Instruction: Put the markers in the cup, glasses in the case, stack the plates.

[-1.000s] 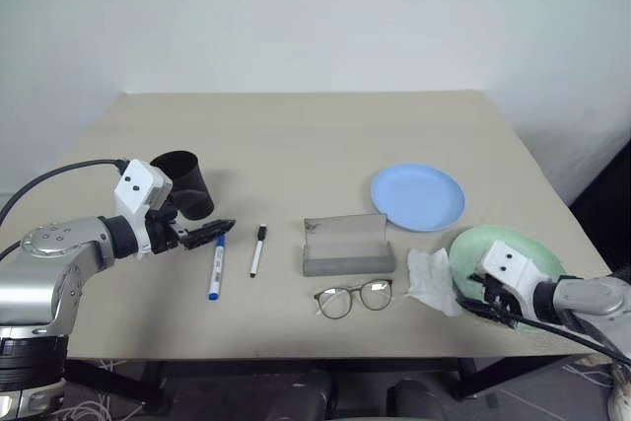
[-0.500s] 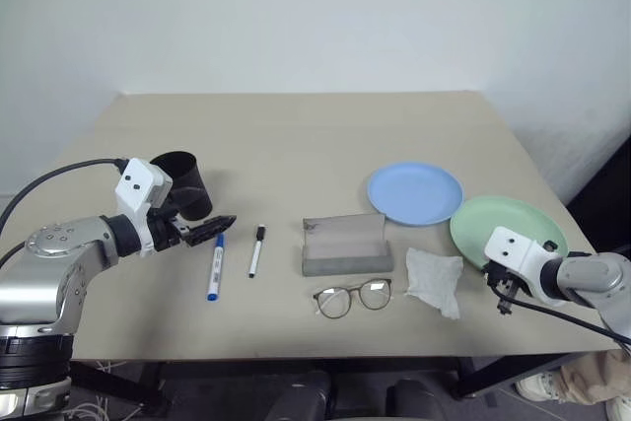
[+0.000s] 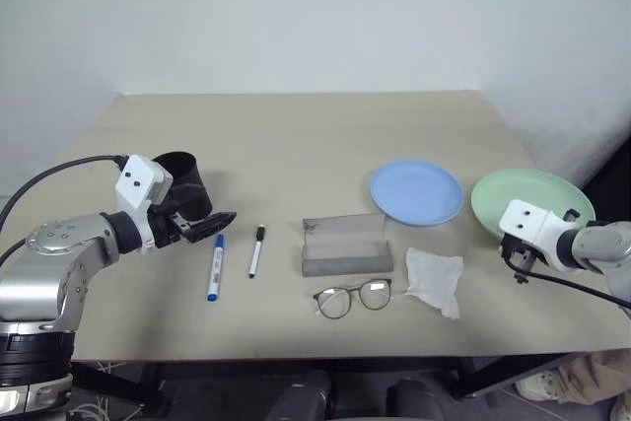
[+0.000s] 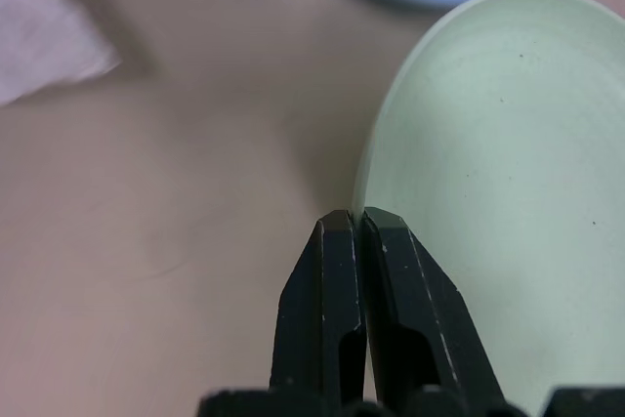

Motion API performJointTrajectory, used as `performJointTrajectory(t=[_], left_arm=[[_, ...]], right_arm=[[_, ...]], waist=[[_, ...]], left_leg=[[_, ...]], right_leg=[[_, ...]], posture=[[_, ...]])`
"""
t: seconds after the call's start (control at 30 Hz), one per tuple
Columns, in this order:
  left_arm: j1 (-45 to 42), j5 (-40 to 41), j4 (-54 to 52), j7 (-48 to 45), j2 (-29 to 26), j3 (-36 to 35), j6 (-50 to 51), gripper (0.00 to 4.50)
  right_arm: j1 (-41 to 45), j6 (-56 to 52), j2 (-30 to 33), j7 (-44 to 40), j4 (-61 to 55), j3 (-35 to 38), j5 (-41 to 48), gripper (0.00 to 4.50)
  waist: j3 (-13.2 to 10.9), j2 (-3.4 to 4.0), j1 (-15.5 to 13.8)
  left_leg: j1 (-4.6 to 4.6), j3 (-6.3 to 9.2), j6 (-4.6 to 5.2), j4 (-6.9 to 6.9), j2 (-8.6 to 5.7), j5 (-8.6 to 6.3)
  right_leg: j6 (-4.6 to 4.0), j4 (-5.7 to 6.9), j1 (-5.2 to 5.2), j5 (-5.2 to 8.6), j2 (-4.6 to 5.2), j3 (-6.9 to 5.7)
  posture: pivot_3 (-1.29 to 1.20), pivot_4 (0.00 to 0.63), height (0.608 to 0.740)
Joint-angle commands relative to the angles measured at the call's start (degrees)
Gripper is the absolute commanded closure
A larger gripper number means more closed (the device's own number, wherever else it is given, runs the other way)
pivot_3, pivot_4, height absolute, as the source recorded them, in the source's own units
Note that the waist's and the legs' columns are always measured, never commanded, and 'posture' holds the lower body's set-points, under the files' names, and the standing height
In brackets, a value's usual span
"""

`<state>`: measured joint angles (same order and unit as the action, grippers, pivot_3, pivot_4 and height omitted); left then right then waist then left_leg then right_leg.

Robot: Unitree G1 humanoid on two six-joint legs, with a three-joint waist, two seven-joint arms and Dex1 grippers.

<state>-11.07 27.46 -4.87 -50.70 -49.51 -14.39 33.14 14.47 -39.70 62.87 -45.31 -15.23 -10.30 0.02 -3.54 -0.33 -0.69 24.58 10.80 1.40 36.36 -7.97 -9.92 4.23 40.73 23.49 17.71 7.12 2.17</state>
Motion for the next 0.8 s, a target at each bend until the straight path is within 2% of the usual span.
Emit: performJointTrajectory(t=[0.03, 0.17, 0.27, 0.4, 0.8], left_arm=[[-1.27, -0.40, -1.30, 0.47, -0.29, -0.53, -0.67, 0.00], [-1.41, -0.12, -1.65, 0.80, -0.12, -0.47, -0.32, 0.00], [-1.58, -0.05, -1.80, 1.15, -0.13, -0.61, -0.13, 0.00], [-1.01, 0.33, -2.73, 1.73, -0.04, -1.20, 0.34, 0.00], [3.30, 1.44, -6.72, 3.61, -0.03, -4.80, 2.00, 0.00]], right_arm=[[6.49, 2.17, -3.41, 0.23, 1.37, -0.46, -1.61, 4.46], [12.82, 5.91, -8.86, -0.61, 4.39, -4.26, -3.07, 4.46], [18.88, 8.04, -15.89, -0.88, 8.33, -6.62, -2.92, 4.46], [22.61, 10.81, -20.24, -2.91, 12.35, -9.00, -3.38, 4.46], [23.45, 18.53, -22.20, -8.48, 18.12, -13.87, -7.43, 4.46]], waist=[[0.01, -0.01, 0.10], [0.01, -0.02, 0.09], [0.01, -0.03, 0.29], [0.01, -0.04, 0.29], [0.02, -0.05, 0.08]], left_leg=[[-0.01, -0.07, 0.00, 0.01, 0.06, 0.00], [0.01, -0.38, 0.03, -0.02, 0.18, -0.02], [-0.01, -0.42, 0.06, 0.05, 0.22, -0.03], [-0.02, -0.38, 0.06, 0.15, 0.25, -0.03], [-0.04, -0.47, 0.09, 0.24, 0.29, -0.05]], right_leg=[[0.00, 0.00, -0.01, -0.01, -0.01, 0.00], [0.11, -0.01, 0.07, -0.27, 0.06, 0.00], [0.15, -0.02, 0.06, -0.38, -0.01, 0.02], [0.09, -0.06, 0.06, -0.47, -0.06, -0.04], [-0.09, -0.10, 0.07, -0.73, -0.17, 0.02]], posture=[[0.00, 0.000, 0.683], [0.00, 0.000, 0.683], [0.00, 0.000, 0.683], [0.00, 0.000, 0.683], [0.00, 0.000, 0.683]])
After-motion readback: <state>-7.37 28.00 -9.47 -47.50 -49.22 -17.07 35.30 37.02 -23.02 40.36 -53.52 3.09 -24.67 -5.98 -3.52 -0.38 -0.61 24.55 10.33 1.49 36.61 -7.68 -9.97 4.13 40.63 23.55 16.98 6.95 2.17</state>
